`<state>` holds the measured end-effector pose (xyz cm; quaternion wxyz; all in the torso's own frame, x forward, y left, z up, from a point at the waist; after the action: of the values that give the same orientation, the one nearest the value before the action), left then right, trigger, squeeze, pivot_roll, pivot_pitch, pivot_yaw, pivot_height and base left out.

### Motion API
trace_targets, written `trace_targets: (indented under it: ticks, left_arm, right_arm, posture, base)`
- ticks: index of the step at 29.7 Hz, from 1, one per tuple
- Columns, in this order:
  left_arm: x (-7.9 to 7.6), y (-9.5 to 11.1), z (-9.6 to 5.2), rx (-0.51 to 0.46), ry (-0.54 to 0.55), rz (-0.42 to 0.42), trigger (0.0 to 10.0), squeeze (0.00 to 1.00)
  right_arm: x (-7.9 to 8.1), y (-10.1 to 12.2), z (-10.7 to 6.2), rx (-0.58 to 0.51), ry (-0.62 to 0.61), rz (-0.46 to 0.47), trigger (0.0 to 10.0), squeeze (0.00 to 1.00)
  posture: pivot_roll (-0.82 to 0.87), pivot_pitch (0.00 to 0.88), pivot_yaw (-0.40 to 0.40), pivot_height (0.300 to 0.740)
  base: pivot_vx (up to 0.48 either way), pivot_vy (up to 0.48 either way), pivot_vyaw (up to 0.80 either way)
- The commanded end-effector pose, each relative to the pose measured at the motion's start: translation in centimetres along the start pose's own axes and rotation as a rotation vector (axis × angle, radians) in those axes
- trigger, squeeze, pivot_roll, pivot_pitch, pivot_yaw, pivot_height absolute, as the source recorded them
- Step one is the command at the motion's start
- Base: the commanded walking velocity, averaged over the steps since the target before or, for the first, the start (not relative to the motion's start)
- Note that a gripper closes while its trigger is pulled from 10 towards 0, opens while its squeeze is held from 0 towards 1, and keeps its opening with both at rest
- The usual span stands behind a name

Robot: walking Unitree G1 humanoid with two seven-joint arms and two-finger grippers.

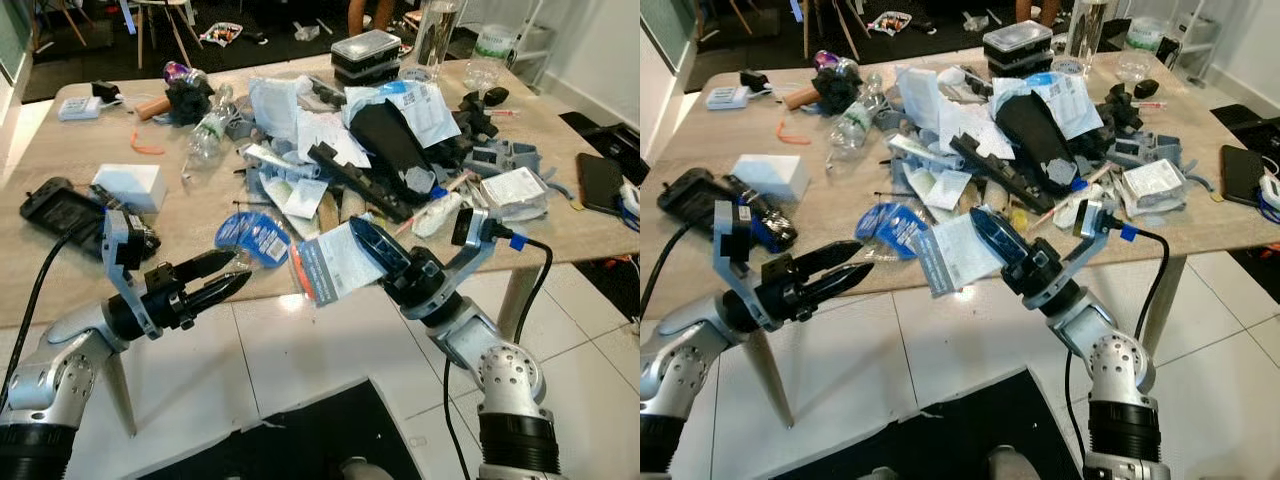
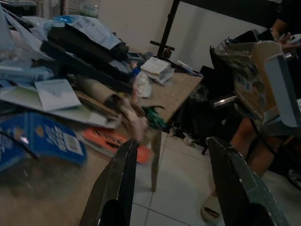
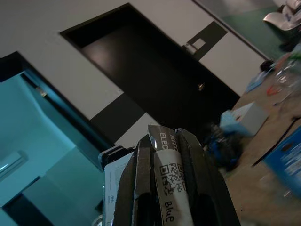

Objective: Picking trash to rubbish bin

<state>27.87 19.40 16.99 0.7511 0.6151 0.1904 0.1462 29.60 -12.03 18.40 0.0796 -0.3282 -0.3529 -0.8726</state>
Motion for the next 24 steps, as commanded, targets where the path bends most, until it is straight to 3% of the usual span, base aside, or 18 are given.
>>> trace_targets:
  ticks: [1, 8, 11, 14, 19, 20, 22, 23, 24]
  left_arm:
    - [-0.1, -0.9, -0.2, 0.007, 0.009, -0.04, 10.0, 0.0]
    - [0.0, -2.1, -0.4, 0.03, 0.027, -0.071, 10.0, 0.0]
    - [0.4, -3.4, -0.8, 0.041, 0.075, -0.118, 10.0, 0.0]
    - [0.9, -5.4, -1.7, 0.071, 0.138, -0.183, 10.0, 0.0]
    - [1.3, -7.5, -2.9, 0.103, 0.211, -0.252, 10.0, 0.0]
    - [1.4, -8.5, -3.5, 0.112, 0.252, -0.294, 10.0, 0.0]
    - [1.1, -11.4, -5.1, 0.141, 0.355, -0.406, 10.0, 0.0]
    - [1.1, -11.4, -5.1, 0.141, 0.355, -0.406, 10.0, 0.0]
    - [0.9, -12.3, -5.5, 0.155, 0.386, -0.438, 10.0, 0.0]
  right_arm:
    - [-0.4, -0.7, -0.3, 0.024, -0.034, 0.011, 10.0, 0.0]
    - [-1.3, -1.4, -1.0, 0.059, -0.089, 0.014, 10.0, 0.0]
    - [-3.2, -1.7, -2.4, 0.075, -0.202, -0.01, 10.0, 0.0]
    - [-6.1, -1.9, -4.9, 0.067, -0.401, -0.045, 10.0, 0.0]
    - [-7.6, -2.1, -7.3, 0.063, -0.526, -0.052, 10.0, 0.0]
    - [-8.3, -2.1, -8.5, 0.055, -0.592, -0.062, 10.0, 0.0]
    - [-10.3, -1.4, -12.7, -0.039, -0.891, -0.093, 10.0, 0.0]
    - [-10.3, -1.4, -12.7, -0.039, -0.891, -0.093, 10.0, 0.0]
    - [-10.8, -1.2, -14.2, -0.062, -1.002, -0.112, 10.0, 0.0]
  posture:
    - [0.01, 0.119, 0.023, 0.74]
    - [0.02, 0.116, 0.02, 0.74]
    - [0.02, 0.112, 0.021, 0.74]
    - [0.02, 0.108, 0.02, 0.74]
    - [0.02, 0.108, 0.026, 0.74]
    - [0.02, 0.108, 0.026, 0.74]
    - [0.02, 0.113, 0.032, 0.74]
    - [0.02, 0.113, 0.032, 0.74]
    - [0.02, 0.113, 0.032, 0.74]
  base:
    - [-0.428, 0.0, 0.0]
    - [-0.426, 0.0, 0.0]
    - [-0.424, 0.0, 0.0]
    - [-0.421, 0.0, 0.0]
    - [-0.401, 0.0, 0.0]
    - [-0.398, 0.0, 0.0]
    - [-0.398, 0.0, 0.0]
    - [-0.398, 0.0, 0.0]
    - [-0.446, 0.0, 0.0]
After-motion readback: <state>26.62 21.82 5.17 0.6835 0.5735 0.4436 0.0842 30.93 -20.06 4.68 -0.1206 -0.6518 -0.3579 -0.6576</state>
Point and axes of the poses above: a point about 5 cm out from each wrist's last joint towards the gripper, its own z axis pointing out of the wrist towards the gripper, its own y axis along the axis of the wrist's last joint, x = y × z, the point moved 1 cm from there along z, pointing out of the wrist towards the gripper, and after that the axes turned 2 degrees about z, right-handed, at the moved point
